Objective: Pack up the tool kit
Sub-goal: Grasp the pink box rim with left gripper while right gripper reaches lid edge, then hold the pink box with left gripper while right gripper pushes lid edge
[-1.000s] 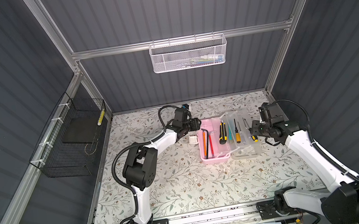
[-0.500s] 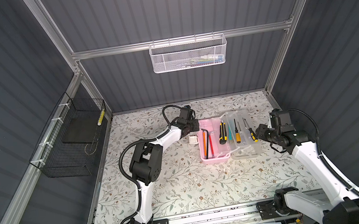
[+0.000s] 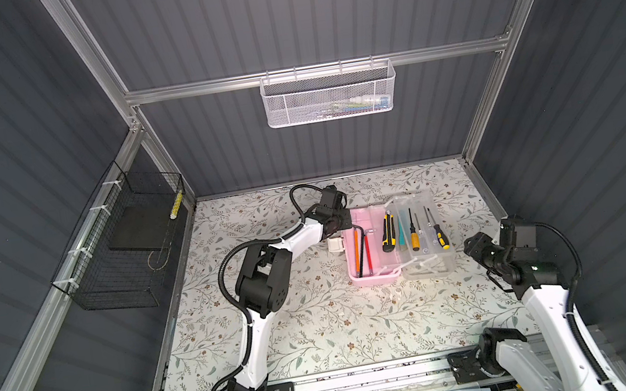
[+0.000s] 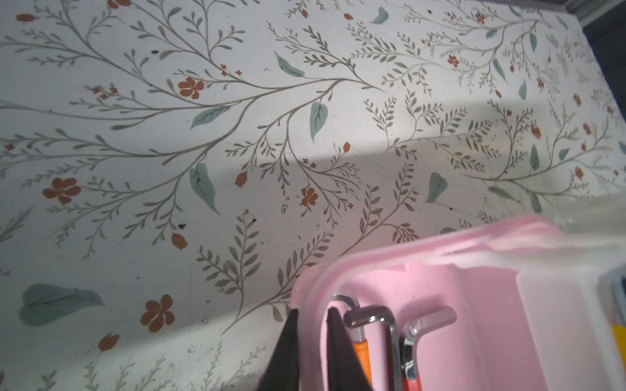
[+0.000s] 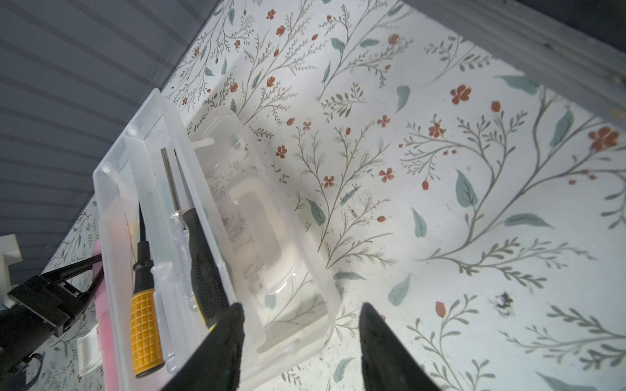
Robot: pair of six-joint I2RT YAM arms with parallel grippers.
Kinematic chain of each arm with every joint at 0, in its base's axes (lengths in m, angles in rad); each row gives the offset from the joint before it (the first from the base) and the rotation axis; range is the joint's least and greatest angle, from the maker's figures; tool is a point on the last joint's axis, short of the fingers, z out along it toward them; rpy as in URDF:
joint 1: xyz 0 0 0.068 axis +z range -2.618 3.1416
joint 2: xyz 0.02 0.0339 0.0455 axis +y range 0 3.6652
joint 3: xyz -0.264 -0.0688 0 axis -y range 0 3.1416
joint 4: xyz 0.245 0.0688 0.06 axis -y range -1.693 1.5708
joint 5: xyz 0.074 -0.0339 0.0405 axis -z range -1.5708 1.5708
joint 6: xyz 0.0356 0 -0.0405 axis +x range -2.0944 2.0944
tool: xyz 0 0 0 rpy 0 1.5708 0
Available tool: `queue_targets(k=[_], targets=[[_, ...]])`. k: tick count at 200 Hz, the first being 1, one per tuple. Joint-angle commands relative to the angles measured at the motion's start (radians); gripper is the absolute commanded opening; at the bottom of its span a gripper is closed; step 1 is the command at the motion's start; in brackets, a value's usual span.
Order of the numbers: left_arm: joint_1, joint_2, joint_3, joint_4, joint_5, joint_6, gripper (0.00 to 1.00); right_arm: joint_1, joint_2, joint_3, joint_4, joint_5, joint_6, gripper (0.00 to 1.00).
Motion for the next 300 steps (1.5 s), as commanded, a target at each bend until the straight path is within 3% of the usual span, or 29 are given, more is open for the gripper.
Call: queue_targets(k=[1,64,114,153,194,300], targets=[[-0.001,-0.015,-0.006,-0.038,-0.046,0.035,0.06,-0.020,0.013,-0.058,0.053,-0.133,0.050,0.55],[0.000,-0.091,-0.104,-0.037,-0.122,-0.010,0.00,-0.024,0.082,-0.212,0.230,-0.339,0.114,0.53],[0.019,-0.084,-0.119,-0.110,-0.242,-0.117,0.00,-0.011,0.088,-0.209,0.217,-0.396,0.061,0.51],[0.093,-0.081,-0.168,-0.042,-0.120,-0.209,0.00,0.039,0.123,-0.189,0.207,-0.378,0.039,0.51],[0.096,-0.083,-0.172,-0.022,-0.094,-0.218,0.00,0.088,0.179,-0.171,0.229,-0.339,0.029,0.51],[0.096,-0.099,-0.206,0.028,-0.035,-0.233,0.00,0.122,0.422,-0.095,0.405,-0.370,0.023,0.49]])
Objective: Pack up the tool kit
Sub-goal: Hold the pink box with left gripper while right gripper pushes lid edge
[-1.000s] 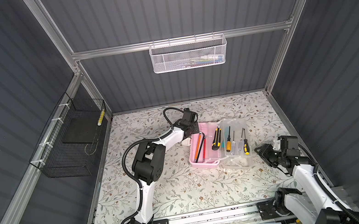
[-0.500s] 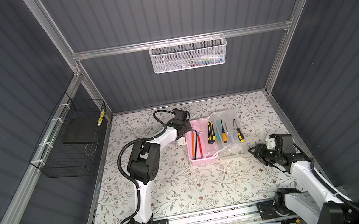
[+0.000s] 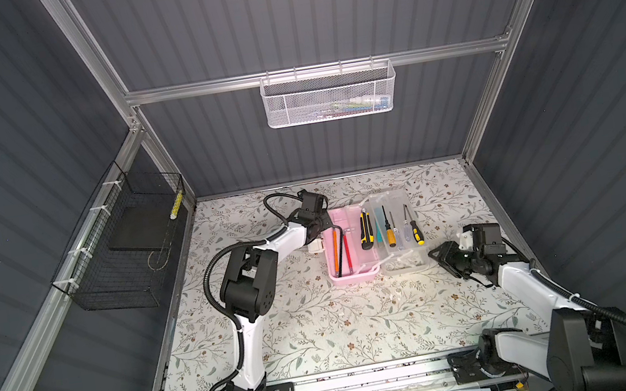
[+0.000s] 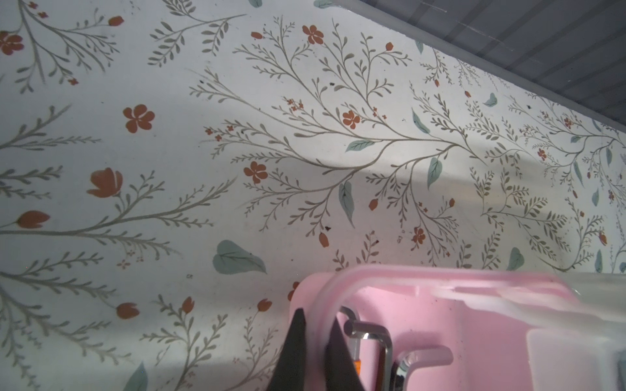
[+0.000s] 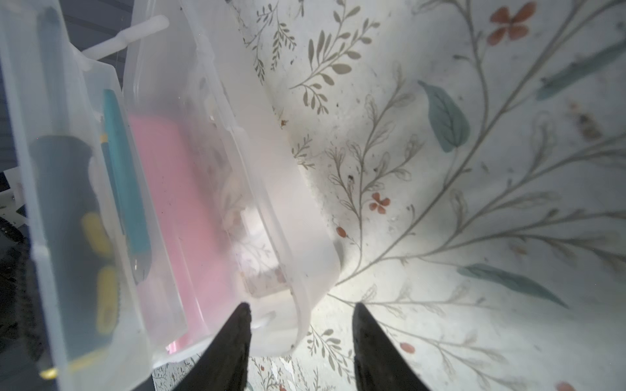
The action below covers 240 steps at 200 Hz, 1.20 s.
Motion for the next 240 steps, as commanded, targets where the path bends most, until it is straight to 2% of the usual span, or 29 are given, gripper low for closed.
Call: queue_targets(k=[1,49,128,153,178,200,240], targets=[[0.006,0.001,-0.034,-0.042,0.061,-0.054,0.00,0.024,0.034,0.026,0.037,-0.014,-0.015,0.49],[0.006,0.010,-0.037,-0.021,0.099,-0.072,0.00,0.082,0.149,0.031,0.098,0.010,0.007,0.42],[0.005,-0.012,-0.054,-0.002,0.131,-0.071,0.00,0.092,0.179,0.042,0.137,0.059,0.045,0.00],[0.006,-0.007,-0.053,-0.002,0.132,-0.072,0.04,0.092,0.165,0.053,0.131,0.070,0.043,0.00],[0.005,-0.005,-0.053,-0.002,0.136,-0.072,0.17,0.092,0.129,0.072,0.095,0.105,0.032,0.00],[0.006,-0.005,-0.054,0.011,0.144,-0.071,0.18,0.099,0.077,0.078,0.069,0.127,0.031,0.00],[0.005,-0.003,-0.042,0.021,0.172,-0.064,0.22,0.221,-0.042,0.133,-0.036,0.373,0.001,0.00]])
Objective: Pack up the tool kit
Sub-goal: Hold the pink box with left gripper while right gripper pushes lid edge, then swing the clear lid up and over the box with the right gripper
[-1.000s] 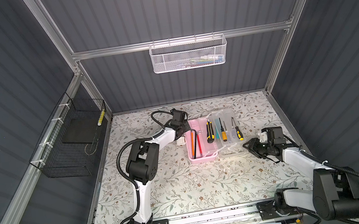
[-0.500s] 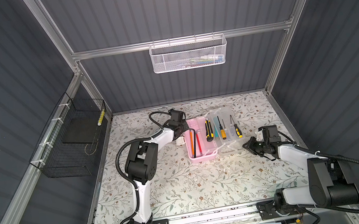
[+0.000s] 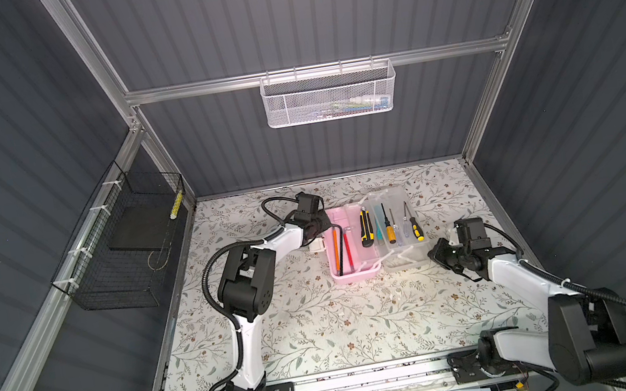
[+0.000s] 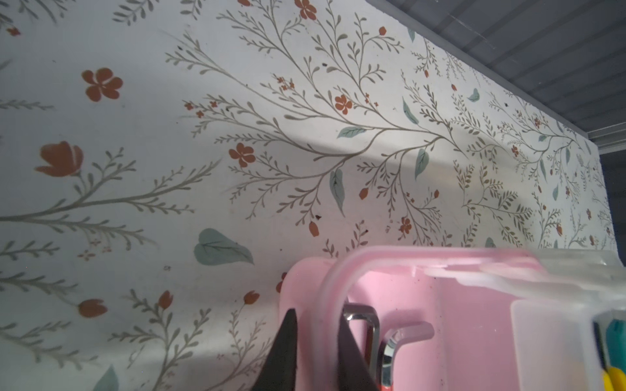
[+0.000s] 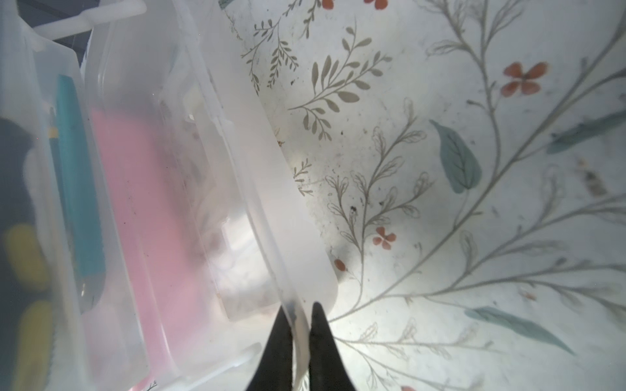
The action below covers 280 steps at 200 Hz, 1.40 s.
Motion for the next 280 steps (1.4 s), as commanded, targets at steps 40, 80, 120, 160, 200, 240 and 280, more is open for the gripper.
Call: queue_targets(k=[40,80,120,160,200,240,280], targets=[[-0.010,-0.008,-0.010,-0.003,0.082,-0.016,0.23,0.178,-0.167,0.151,-0.101,0.331,-0.032,0.00],[-0.010,-0.016,-0.012,0.007,0.098,-0.017,0.23,0.335,-0.163,0.256,-0.145,0.557,-0.116,0.00],[-0.010,-0.008,0.001,0.013,0.104,-0.008,0.28,0.568,-0.089,0.384,-0.162,0.816,-0.217,0.00],[-0.010,-0.001,0.017,0.021,0.127,-0.005,0.29,0.735,0.043,0.505,-0.194,0.944,-0.268,0.00],[-0.010,-0.009,0.018,0.025,0.121,0.003,0.29,0.829,0.130,0.592,-0.209,0.957,-0.285,0.00],[-0.010,-0.006,0.024,0.023,0.115,0.009,0.29,0.860,0.168,0.637,-0.212,0.885,-0.280,0.03],[-0.010,-0.003,0.036,0.024,0.119,0.004,0.29,0.863,0.181,0.624,-0.162,0.796,-0.285,0.29]])
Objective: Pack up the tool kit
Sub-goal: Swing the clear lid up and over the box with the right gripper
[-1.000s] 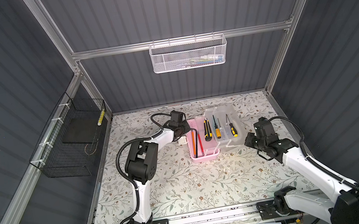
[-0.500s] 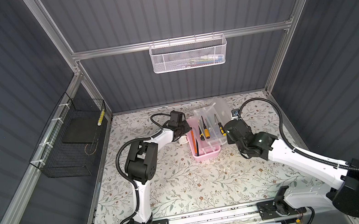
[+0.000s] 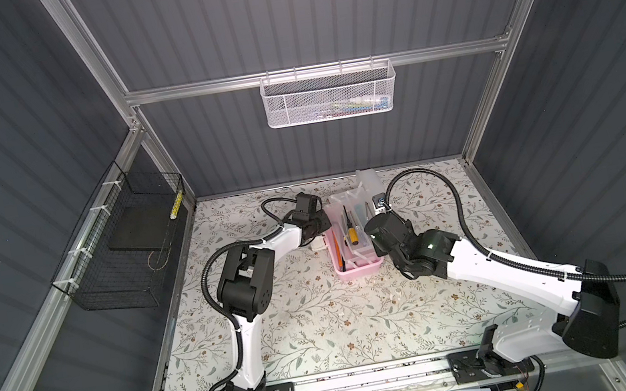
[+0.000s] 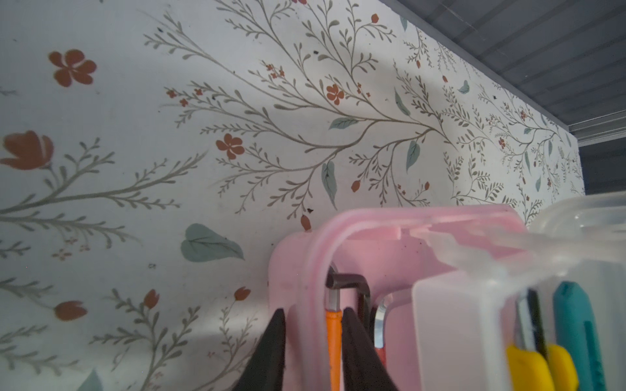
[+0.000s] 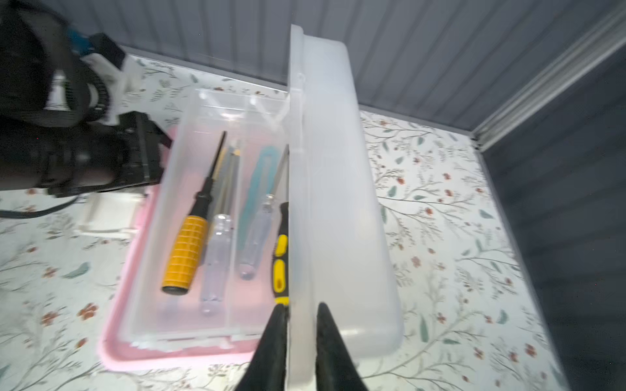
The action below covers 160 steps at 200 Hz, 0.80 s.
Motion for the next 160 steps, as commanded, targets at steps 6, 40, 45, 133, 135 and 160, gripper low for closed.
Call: queue_targets(k=[6,40,45,133,135,160], targets=[[-0.021,-0.004,0.033,0.019,0.057,0.007,0.29,0.017,0.015,0.029,0.115,-0.135,0.020,0.33],[-0.021,-0.011,0.027,0.018,0.044,0.000,0.29,0.017,0.011,0.017,0.149,-0.175,0.013,0.44],[-0.021,-0.011,0.026,0.019,0.044,0.000,0.29,0.017,0.009,0.016,0.150,-0.178,0.015,0.45],[0.006,-0.056,0.032,-0.009,0.017,0.033,0.38,-0.162,-0.059,-0.085,0.243,-0.416,0.095,0.49],[0.007,-0.058,0.031,-0.010,0.016,0.033,0.39,-0.165,-0.057,-0.085,0.243,-0.420,0.095,0.49],[0.021,-0.077,0.041,-0.041,-0.001,0.055,0.43,-0.182,-0.028,-0.083,0.251,-0.450,0.099,0.49]])
